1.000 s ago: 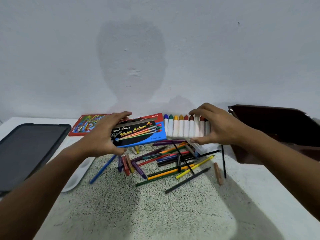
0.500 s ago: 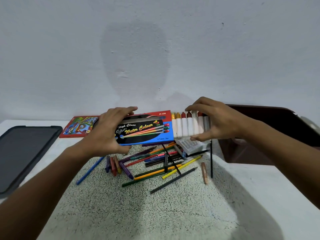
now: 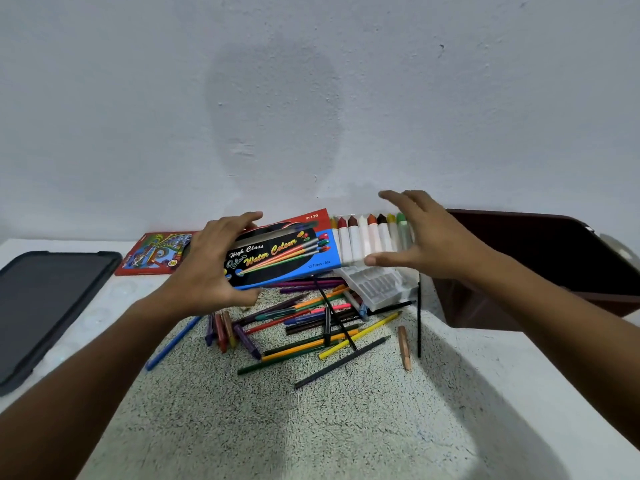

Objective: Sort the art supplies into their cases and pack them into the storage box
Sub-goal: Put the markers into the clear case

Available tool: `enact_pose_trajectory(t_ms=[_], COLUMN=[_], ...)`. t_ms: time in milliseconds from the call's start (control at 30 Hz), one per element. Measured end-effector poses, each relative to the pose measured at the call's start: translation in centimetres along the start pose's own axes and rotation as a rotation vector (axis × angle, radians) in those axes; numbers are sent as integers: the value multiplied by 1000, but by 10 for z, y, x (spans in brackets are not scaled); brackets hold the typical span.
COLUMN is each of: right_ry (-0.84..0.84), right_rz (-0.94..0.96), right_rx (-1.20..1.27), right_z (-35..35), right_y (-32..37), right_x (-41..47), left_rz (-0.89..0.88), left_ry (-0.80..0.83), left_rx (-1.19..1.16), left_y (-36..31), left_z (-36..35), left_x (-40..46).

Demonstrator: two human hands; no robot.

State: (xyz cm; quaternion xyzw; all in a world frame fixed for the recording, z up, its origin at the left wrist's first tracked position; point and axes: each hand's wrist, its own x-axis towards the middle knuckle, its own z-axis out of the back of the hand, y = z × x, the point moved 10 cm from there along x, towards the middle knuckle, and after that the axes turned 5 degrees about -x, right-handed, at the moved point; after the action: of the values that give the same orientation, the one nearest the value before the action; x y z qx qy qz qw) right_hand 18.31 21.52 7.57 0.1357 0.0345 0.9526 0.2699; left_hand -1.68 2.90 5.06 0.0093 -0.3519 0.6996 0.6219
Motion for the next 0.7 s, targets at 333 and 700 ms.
enact_pose_trajectory(t_ms=[333,700], right_ry=[-98,37], right_rz=[-320,-314], right_rx=[789,1384], right_z=[-9,-30], right_y=[-17,6], right_x=[-2,3], left_rz=[-34,-30], left_ry=[19,-4], left_rx=[75,16], left_y=[-1,-1], left_z=[-6,-12], left_x=[6,15])
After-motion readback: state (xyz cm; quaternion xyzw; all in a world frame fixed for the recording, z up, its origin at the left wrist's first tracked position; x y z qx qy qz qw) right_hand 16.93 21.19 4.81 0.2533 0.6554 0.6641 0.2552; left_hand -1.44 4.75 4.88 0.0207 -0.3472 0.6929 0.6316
